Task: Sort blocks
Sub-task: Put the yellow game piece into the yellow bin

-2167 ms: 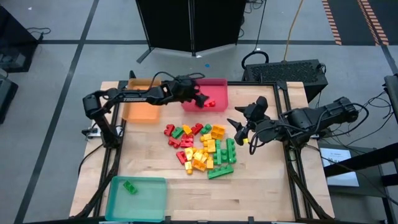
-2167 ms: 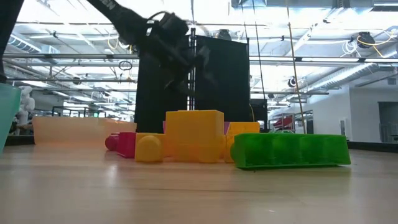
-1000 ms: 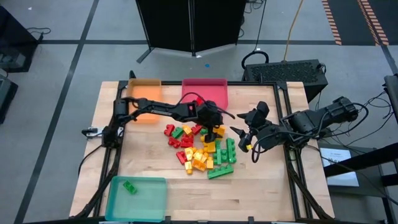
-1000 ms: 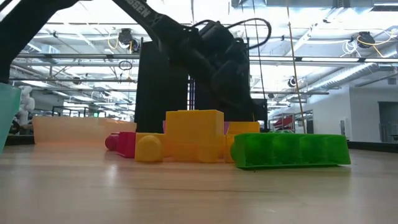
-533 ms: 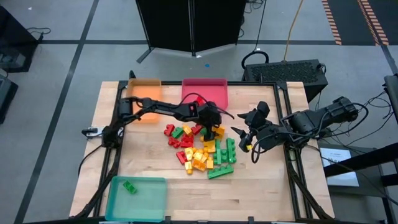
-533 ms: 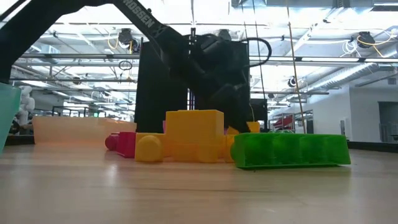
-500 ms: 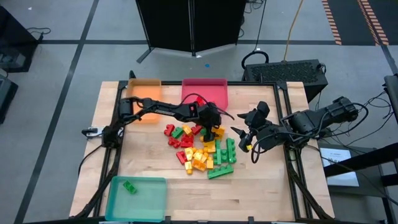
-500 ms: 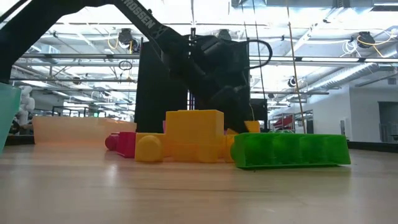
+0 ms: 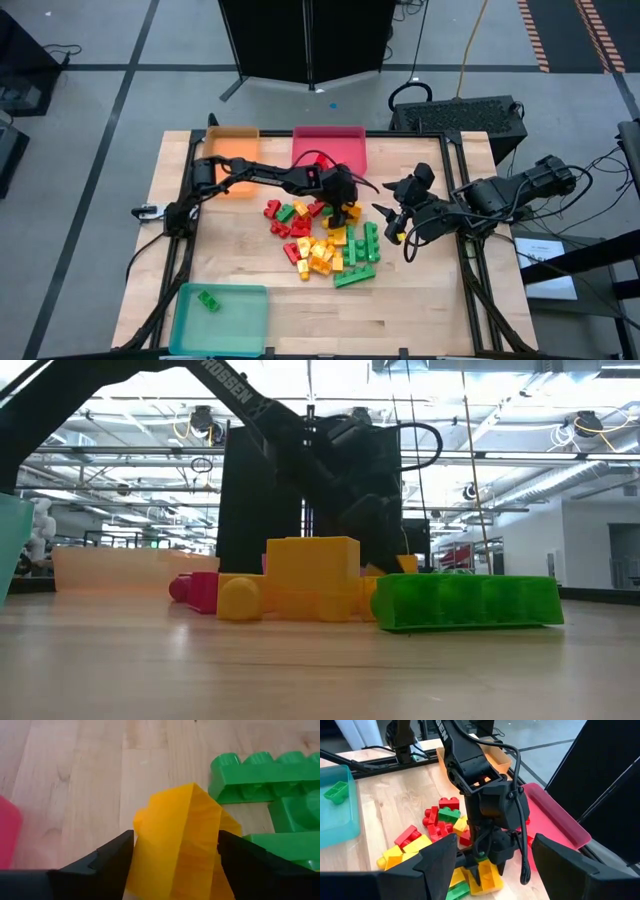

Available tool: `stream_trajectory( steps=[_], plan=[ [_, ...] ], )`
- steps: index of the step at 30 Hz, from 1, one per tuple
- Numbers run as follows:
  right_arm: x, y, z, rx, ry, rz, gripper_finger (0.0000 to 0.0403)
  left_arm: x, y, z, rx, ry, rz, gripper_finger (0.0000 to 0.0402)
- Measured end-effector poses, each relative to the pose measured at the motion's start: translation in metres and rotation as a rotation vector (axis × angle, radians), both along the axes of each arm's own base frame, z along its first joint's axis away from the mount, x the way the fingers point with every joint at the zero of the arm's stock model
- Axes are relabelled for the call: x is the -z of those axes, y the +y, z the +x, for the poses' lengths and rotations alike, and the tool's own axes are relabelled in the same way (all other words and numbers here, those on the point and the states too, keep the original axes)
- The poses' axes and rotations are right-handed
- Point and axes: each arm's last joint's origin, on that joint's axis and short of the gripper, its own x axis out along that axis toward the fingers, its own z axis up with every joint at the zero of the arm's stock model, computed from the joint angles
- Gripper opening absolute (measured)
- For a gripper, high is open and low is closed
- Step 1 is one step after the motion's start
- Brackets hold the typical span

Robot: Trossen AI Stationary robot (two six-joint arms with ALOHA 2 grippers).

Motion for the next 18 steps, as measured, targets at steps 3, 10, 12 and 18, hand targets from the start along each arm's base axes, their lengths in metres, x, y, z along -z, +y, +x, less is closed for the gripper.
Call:
stream_trajectory(
  steps=[3,10,12,18],
  plan=[
    [0.000,0.000,0.000,0.004,-0.003,0.006,0.0249,-0.002,0.000,0.002,-0.003,-0.011,0.005,0.0230],
    [0.000,0.000,0.000,0.008,-0.007,0.011,0.0249,-0.009,0.001,0.006,-0.008,-0.032,0.013,0.0175],
    [0.000,0.000,0.000,0.008,-0.008,0.011,0.0249,-0.011,0.001,0.007,-0.010,-0.034,0.015,0.0162],
    [0.000,0.000,0.000,0.009,-0.008,0.011,0.0249,-0.017,0.002,0.008,-0.024,-0.006,0.025,0.0137]
  ],
)
